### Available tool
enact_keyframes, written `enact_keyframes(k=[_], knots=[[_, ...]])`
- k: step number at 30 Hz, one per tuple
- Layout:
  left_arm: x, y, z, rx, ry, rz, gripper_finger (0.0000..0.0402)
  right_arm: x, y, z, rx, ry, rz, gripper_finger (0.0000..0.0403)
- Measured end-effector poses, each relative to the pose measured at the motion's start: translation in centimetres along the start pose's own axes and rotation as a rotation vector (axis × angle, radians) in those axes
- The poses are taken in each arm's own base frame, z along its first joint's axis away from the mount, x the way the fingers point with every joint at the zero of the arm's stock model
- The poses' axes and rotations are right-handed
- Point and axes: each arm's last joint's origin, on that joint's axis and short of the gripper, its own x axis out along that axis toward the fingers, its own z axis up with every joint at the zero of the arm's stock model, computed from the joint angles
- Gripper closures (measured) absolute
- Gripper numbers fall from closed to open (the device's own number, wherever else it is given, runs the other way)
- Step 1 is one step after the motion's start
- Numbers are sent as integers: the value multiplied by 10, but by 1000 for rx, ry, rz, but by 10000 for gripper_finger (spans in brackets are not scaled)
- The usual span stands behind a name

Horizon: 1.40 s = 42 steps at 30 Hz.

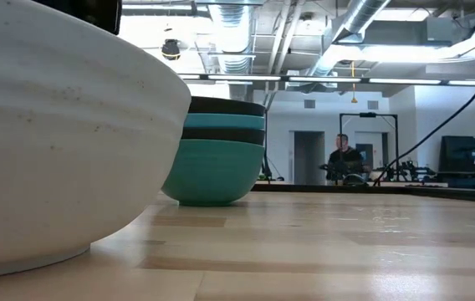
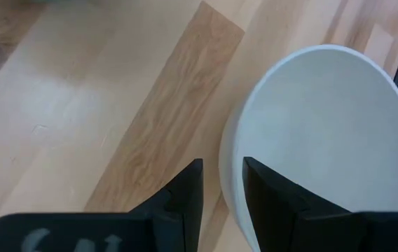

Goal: Nest bowls inside each other
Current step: Stack the white bowl on the black bowl

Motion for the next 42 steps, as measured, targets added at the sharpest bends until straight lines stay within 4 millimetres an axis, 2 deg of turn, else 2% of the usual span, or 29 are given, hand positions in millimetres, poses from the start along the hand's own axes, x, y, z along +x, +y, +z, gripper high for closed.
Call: enact_keyframes(k=[7, 11, 25, 29, 34, 38, 42], knots=[[17, 11, -10, -87, -24, -74, 310, 0, 0, 0, 0, 0, 0, 341], [15, 7, -6, -57, -72, -105, 310, 0, -2, 1, 2, -2, -6, 341], [20, 16, -11, -42, -21, -73, 311, 0, -4, 1, 6, -4, -15, 341], [20, 16, -11, -11, -29, -68, 333, 1, -4, 1, 6, -5, -15, 341], [20, 17, -11, 18, -44, -55, 391, 0, -4, 1, 6, -4, -15, 341], [28, 17, -11, -1, -63, -31, 397, 0, -4, 1, 7, -4, -15, 341], [31, 10, -7, 5, -109, -102, 399, 0, -4, 1, 22, -4, -15, 341]])
